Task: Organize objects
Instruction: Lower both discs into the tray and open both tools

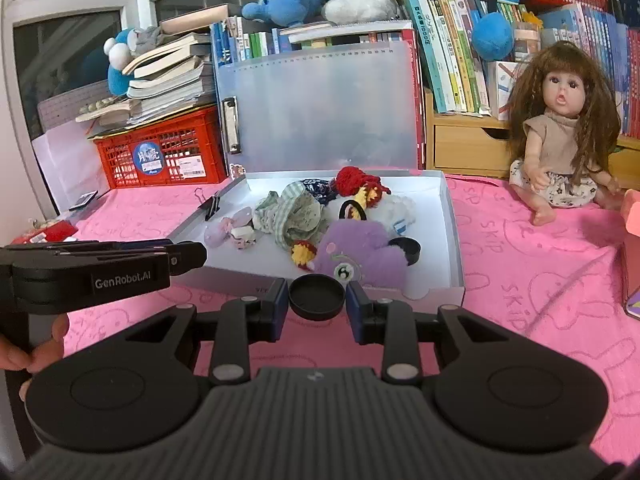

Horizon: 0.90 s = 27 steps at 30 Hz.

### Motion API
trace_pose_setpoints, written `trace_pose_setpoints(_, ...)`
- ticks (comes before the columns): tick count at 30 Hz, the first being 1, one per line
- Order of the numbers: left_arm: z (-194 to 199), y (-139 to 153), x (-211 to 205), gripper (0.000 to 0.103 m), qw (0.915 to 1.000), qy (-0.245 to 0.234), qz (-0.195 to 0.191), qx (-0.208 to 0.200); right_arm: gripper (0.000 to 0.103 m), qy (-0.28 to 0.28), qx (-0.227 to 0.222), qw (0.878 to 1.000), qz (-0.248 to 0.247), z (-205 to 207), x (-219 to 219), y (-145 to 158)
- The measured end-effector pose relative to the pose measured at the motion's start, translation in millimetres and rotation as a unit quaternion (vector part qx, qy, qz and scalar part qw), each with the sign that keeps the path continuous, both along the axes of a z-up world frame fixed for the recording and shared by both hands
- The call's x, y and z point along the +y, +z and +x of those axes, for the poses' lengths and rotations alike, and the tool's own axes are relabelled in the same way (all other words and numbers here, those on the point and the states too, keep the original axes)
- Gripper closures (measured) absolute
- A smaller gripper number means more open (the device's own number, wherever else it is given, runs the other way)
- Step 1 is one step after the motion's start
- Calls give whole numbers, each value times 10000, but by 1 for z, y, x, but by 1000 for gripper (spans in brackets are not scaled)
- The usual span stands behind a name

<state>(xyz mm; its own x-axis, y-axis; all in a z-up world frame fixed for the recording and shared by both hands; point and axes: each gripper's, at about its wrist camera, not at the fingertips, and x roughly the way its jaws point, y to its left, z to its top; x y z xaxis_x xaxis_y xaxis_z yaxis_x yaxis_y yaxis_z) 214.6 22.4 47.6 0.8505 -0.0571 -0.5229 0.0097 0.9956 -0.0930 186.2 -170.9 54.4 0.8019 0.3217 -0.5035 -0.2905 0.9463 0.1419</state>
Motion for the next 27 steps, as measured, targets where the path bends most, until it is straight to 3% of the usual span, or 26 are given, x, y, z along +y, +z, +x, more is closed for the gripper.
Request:
trace_pose_setpoints(11,37,-14,9,73,9995,188,-141,221,66,120,289,9993,227,40,10,-1)
trace_pose_setpoints(27,70,-27,-1,73,9994,57,49,338,66,90,630,9975,303,86,25,-9)
